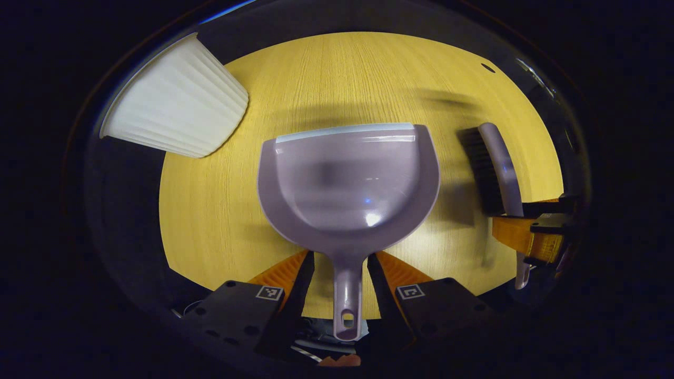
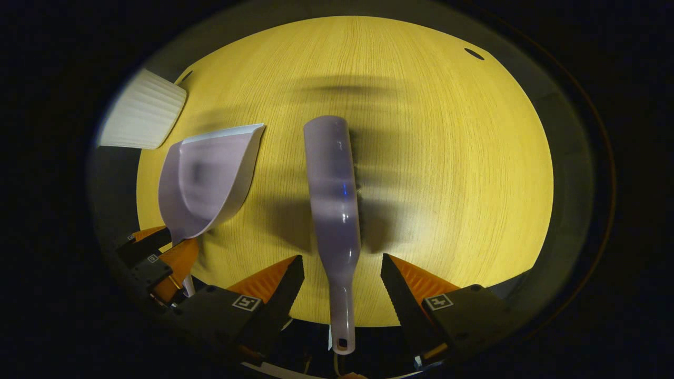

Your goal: Pick up the small broom and dustpan from the desktop, sweep the trash into the dustpan with the broom, and then empty the trash into the garbage bin.

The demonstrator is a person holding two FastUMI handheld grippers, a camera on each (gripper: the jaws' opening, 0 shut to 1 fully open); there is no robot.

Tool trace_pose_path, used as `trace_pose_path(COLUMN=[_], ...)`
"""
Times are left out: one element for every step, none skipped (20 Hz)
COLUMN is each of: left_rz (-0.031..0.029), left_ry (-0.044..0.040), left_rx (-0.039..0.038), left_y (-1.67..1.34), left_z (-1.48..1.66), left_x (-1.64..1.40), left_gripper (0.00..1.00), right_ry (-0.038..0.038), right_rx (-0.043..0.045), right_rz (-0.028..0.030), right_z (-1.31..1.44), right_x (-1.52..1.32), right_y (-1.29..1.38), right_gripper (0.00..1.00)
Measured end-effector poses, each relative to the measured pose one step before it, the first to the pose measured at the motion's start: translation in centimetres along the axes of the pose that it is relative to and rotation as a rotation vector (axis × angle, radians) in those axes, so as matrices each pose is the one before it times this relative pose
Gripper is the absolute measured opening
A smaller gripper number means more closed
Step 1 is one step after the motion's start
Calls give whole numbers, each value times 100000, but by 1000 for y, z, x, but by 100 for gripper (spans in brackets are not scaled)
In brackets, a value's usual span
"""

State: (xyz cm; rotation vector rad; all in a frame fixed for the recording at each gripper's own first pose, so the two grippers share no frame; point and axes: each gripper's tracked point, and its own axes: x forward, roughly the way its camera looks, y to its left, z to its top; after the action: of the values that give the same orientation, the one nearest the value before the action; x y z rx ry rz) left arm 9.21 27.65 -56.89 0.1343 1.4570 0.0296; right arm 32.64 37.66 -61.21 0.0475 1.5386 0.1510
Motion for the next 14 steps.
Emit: trace_pose_path(left_rz=[-128,-283,406,1140,1563,1379,472,-264,-376,-298,135,-32,-324,-795], left_ry=[-376,-912,-1296,-2001,-2830,-3165,-3542,-3422,-3362,-3186,-4159,-4298,-4064,-4735], left_rx=[-657,58,451,1117,1407,1391,338,-356,-228,128,-106,228,-453,-882], left_y=[-77,15,68,212,352,270,191,-64,-40,32,92,-28,16,-290], left_z=[-61,15,14,37,256,335,340,220,289,105,296,456,257,380], left_x=[-362,-445,-493,-722,-766,-770,-973,-1084,-1082,-1223,-1332,-1345,-1202,-1584], left_gripper=[61,62,62,62,60,62,60,62,63,63,63,63,63,63], right_ry=[-382,-874,-1396,-1487,-1281,-1640,-2101,-2439,-2554,-2740,-3078,-3205,-3297,-3450], right_rx=[-499,-417,-424,-438,-536,-278,-306,-312,-145,-242,-212,-532,-89,234], right_rz=[311,404,176,-47,720,738,729,800,640,848,354,821,271,1034], right_z=[-28,22,-21,22,12,55,123,125,49,156,38,37,46,12], right_x=[-417,-529,-584,-622,-703,-725,-865,-1032,-1123,-1268,-1332,-1512,-1408,-1480], right_y=[67,88,69,16,199,261,226,171,138,113,-10,116,37,235], right_gripper=[96,96,96,96,96,96,96,96,96,96,96,96,96,96])
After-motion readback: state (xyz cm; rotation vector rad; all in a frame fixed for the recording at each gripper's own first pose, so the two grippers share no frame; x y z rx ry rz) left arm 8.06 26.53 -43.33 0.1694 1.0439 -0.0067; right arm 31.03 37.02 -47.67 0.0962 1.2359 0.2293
